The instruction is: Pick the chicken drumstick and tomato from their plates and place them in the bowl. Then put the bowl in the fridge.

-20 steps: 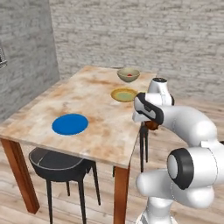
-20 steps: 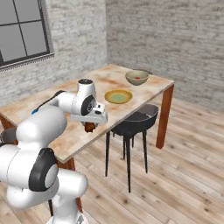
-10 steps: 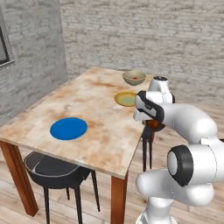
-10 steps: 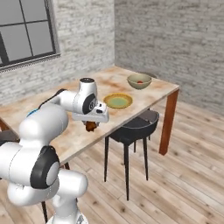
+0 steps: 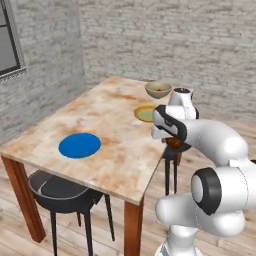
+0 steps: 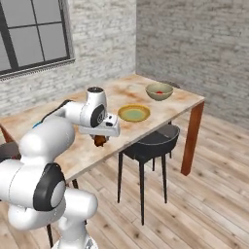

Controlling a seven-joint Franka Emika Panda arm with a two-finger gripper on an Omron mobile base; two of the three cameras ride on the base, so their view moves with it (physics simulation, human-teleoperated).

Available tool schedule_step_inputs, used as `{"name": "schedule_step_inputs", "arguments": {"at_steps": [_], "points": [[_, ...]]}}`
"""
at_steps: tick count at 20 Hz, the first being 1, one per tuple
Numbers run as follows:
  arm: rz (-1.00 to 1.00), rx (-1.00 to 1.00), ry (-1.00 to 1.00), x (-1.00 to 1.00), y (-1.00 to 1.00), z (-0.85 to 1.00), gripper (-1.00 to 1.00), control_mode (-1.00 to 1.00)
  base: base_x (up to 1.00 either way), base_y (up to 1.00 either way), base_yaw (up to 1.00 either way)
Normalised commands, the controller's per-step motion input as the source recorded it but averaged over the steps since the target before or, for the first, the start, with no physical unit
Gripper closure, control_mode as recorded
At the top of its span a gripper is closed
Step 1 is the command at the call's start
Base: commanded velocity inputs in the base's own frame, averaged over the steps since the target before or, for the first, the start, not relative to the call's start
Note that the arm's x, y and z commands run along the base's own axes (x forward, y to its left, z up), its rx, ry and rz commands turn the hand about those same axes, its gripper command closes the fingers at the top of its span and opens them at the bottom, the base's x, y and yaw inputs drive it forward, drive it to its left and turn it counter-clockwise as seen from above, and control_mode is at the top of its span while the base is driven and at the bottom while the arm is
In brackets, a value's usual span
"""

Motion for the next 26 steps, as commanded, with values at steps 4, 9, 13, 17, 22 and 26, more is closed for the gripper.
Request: {"name": "schedule_step_inputs", "arguments": {"at_steps": [4,9,13,17,22,26], "points": [[0.0,0.0,0.0,0.0,0.0,0.0,1.0,1.0,-0.08,-0.77,0.03],[0.0,0.0,0.0,0.0,0.0,0.0,1.0,1.0,-0.15,-0.77,0.16],[0.0,0.0,0.0,0.0,0.0,0.0,1.0,1.0,0.04,-0.63,0.23],[0.0,0.0,0.0,0.0,0.0,0.0,1.0,1.0,0.25,-0.49,0.3],[0.0,0.0,0.0,0.0,0.0,0.0,1.0,1.0,0.33,-0.45,0.32],[0.0,0.0,0.0,0.0,0.0,0.0,1.0,1.0,0.36,-0.46,0.29]]}}
